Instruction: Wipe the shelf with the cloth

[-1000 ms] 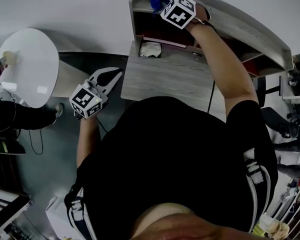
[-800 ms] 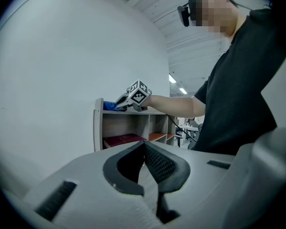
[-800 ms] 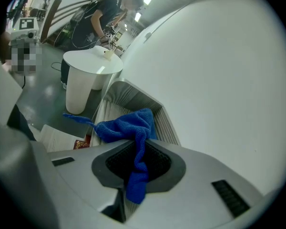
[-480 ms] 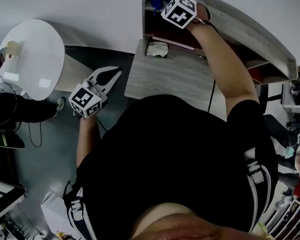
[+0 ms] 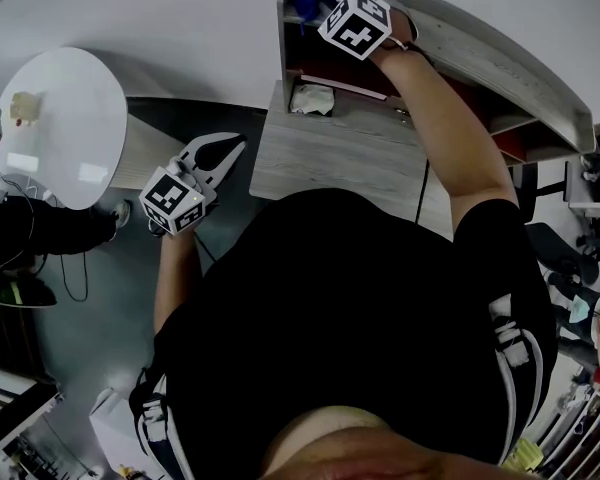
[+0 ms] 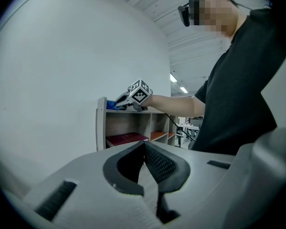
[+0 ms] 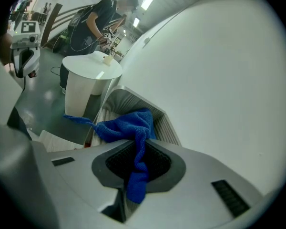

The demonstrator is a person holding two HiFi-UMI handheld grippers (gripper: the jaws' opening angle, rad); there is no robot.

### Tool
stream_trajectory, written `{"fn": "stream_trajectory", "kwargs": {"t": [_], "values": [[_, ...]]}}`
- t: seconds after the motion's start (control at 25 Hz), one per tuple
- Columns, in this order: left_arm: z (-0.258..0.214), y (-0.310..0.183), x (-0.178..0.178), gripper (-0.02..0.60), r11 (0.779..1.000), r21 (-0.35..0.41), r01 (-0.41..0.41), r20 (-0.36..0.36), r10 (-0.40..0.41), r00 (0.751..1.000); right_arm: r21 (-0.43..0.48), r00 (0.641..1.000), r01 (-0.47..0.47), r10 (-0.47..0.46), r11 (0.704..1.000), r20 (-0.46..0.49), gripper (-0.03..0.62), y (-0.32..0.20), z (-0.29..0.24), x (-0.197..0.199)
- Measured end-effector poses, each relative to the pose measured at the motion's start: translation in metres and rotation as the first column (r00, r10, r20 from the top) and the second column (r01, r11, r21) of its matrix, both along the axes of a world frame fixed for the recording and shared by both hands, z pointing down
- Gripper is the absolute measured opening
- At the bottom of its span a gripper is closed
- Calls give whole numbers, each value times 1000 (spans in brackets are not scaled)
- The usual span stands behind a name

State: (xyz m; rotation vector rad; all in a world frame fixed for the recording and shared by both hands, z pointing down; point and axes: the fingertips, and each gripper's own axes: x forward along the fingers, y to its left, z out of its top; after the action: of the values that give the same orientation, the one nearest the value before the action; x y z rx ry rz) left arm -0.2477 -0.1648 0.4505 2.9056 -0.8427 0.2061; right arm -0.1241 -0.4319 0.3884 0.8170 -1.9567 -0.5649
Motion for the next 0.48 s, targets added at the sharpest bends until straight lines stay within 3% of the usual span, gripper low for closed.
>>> {"fn": "stream_trajectory", "kwargs": {"t": [0.48], "values": [[2,-4,5,17,1000,-10,-10,0,10,1000,12,1000,10,-10,1000,3,54,0,-2,2]]}}
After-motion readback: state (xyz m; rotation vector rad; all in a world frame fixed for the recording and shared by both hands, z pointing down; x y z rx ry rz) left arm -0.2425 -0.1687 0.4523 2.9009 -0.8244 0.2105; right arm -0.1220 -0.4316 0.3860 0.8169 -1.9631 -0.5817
